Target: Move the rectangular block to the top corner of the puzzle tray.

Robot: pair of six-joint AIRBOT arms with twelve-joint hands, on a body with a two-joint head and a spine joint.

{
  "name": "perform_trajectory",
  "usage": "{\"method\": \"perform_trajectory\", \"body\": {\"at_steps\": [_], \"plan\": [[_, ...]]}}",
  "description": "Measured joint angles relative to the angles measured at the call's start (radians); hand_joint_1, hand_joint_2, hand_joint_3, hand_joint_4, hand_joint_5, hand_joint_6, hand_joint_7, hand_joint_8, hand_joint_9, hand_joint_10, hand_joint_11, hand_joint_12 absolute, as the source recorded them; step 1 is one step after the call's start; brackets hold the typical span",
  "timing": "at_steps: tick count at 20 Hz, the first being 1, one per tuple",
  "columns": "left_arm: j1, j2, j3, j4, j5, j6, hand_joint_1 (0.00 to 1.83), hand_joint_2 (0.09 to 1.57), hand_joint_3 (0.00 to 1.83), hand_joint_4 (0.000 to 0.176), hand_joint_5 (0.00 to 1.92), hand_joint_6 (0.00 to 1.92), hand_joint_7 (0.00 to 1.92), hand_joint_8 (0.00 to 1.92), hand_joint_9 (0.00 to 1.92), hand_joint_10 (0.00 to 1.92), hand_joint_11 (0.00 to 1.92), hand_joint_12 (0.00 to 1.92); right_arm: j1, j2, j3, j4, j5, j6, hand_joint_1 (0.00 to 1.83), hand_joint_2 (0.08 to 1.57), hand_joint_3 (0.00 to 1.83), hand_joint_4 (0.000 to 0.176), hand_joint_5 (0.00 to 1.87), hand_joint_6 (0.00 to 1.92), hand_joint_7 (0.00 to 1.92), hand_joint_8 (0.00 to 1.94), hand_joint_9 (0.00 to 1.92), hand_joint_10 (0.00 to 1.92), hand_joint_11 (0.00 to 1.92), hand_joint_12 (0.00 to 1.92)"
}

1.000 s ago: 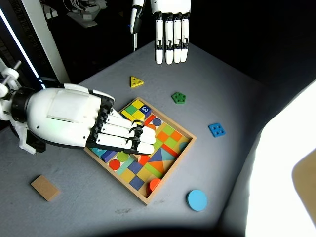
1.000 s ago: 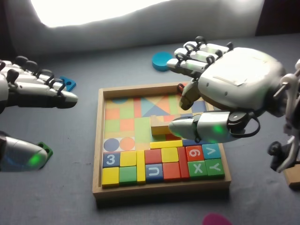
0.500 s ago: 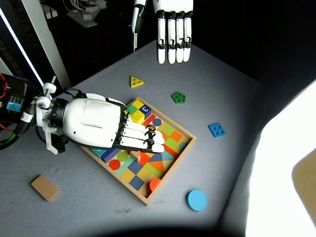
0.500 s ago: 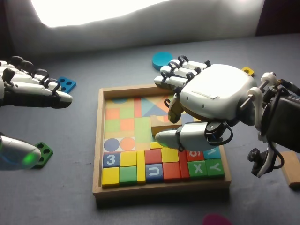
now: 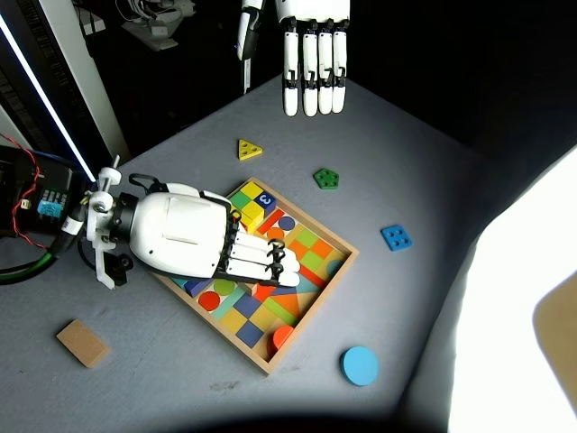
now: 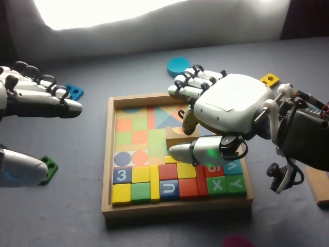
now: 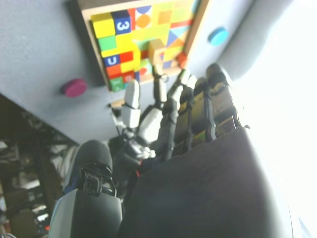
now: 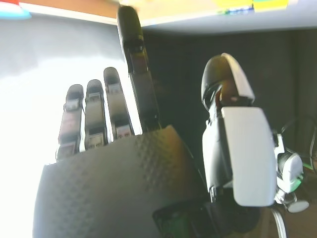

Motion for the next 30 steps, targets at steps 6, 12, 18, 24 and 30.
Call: {"method": "perform_trajectory", "body": {"at_steps": [6, 12, 18, 24, 30], "plan": [[0.000, 0.000, 0.002, 0.000, 0.000, 0.000, 0.12, 1.31, 0.00, 0.028, 0.10, 0.00, 0.08, 0.00, 0.04, 0.00, 0.00, 0.30, -0.001, -0.025, 0.018, 0.002, 0.000, -0.017, 0.00, 1.22, 0.00, 0.000, 0.83, 0.11, 0.11, 0.01, 0.00, 0.00, 0.00, 0.00], [0.000, 0.000, 0.002, 0.000, 0.000, 0.000, 0.14, 1.31, 0.00, 0.027, 0.10, 0.00, 0.06, 0.00, 0.03, 0.00, 0.00, 0.30, -0.011, -0.034, 0.028, 0.001, 0.006, -0.020, 0.00, 1.21, 0.00, 0.000, 0.82, 0.10, 0.11, 0.01, 0.00, 0.00, 0.00, 0.00], [0.000, 0.000, 0.002, 0.000, 0.000, 0.000, 0.18, 1.30, 0.00, 0.027, 0.10, 0.00, 0.06, 0.00, 0.03, 0.00, 0.00, 0.30, -0.014, -0.034, 0.029, 0.000, 0.006, -0.021, 0.00, 1.20, 0.00, 0.000, 0.83, 0.10, 0.12, 0.01, 0.00, 0.00, 0.00, 0.00], [-0.001, -0.001, 0.002, 0.000, 0.000, 0.000, 0.16, 1.30, 0.00, 0.027, 0.09, 0.00, 0.06, 0.00, 0.03, 0.00, 0.00, 0.31, -0.016, -0.037, 0.060, 0.000, 0.006, -0.020, 0.00, 1.19, 0.00, 0.000, 0.82, 0.09, 0.14, 0.01, 0.00, 0.00, 0.00, 0.00], [-0.001, -0.001, 0.002, 0.000, 0.000, 0.000, 0.17, 1.30, 0.00, 0.024, 0.10, 0.00, 0.06, 0.00, 0.04, 0.00, 0.00, 0.32, -0.023, -0.040, 0.084, 0.040, 0.023, -0.056, 0.00, 1.18, 0.00, 0.000, 0.81, 0.08, 0.12, 0.00, 0.00, 0.00, 0.00, 0.00]]}}
